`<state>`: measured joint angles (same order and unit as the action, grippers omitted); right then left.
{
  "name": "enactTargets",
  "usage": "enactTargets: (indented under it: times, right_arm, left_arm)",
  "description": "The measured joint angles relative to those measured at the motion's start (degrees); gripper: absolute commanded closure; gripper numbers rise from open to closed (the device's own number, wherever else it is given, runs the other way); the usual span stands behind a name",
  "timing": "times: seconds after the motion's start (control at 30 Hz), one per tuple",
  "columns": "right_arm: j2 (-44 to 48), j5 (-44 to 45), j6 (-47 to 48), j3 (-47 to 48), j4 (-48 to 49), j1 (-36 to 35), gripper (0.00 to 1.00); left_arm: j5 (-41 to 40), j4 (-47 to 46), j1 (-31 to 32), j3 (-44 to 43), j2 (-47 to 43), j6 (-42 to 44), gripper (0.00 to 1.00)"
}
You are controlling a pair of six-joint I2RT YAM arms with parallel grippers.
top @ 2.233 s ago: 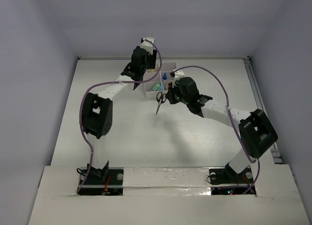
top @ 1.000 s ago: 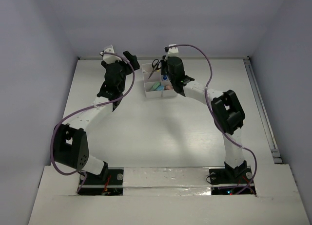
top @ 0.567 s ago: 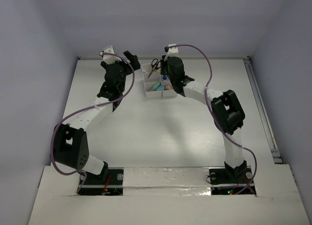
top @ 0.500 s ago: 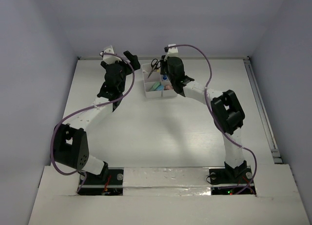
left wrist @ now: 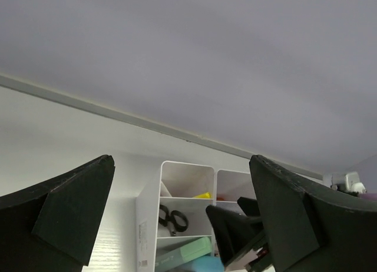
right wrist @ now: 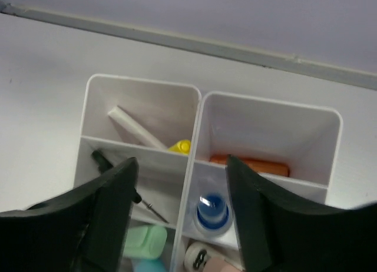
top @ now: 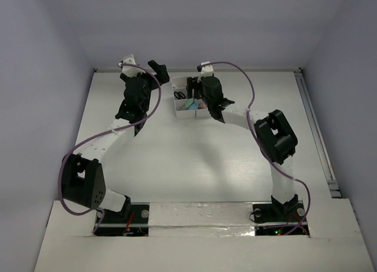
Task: Sort the stationery into containers
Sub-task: Place the scissors in the storage box, then reset both arms
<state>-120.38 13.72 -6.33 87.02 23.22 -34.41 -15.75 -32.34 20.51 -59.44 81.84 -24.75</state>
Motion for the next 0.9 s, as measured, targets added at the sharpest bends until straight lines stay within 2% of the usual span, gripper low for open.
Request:
enactTargets:
  times: [0.1, 0.13, 0.37, 0.57, 0.73, 0.9]
  right_arm:
    - [4.0, -0.3, 0.0, -3.4, -0.3, -0.1, 0.03]
    - [5.9, -0.4, -0.1, -4.4, -0.3, -0.2, 0.00]
    - [25.3, 2.0, 0.8, -13.1, 2.3, -0.2, 0.00]
    - [47.1, 12.0, 4.4, -26.7, 8.0, -0.2, 0.00]
    - [65.8, 18.5, 10.4, -38.8, 18.6, -0.2, 0.00]
    - [73.7, 22.4, 14.6, -42.1, 26.3, -0.2, 0.00]
  left_arm:
    - [0.5, 0.0, 0.0, 0.1, -1.6, -0.5, 0.01]
    - [0.8, 0.0, 0.0, 0.1, -2.3, -0.7, 0.01]
    - [3.4, 1.9, 0.0, 0.1, -6.9, -2.5, 0.01]
    - [6.9, 6.2, 0.0, 0.3, -15.0, -3.5, 0.01]
    - [8.8, 7.0, 0.0, 7.1, -31.5, -3.6, 0.01]
    - [7.3, 11.8, 0.0, 9.5, -44.2, -0.8, 0.01]
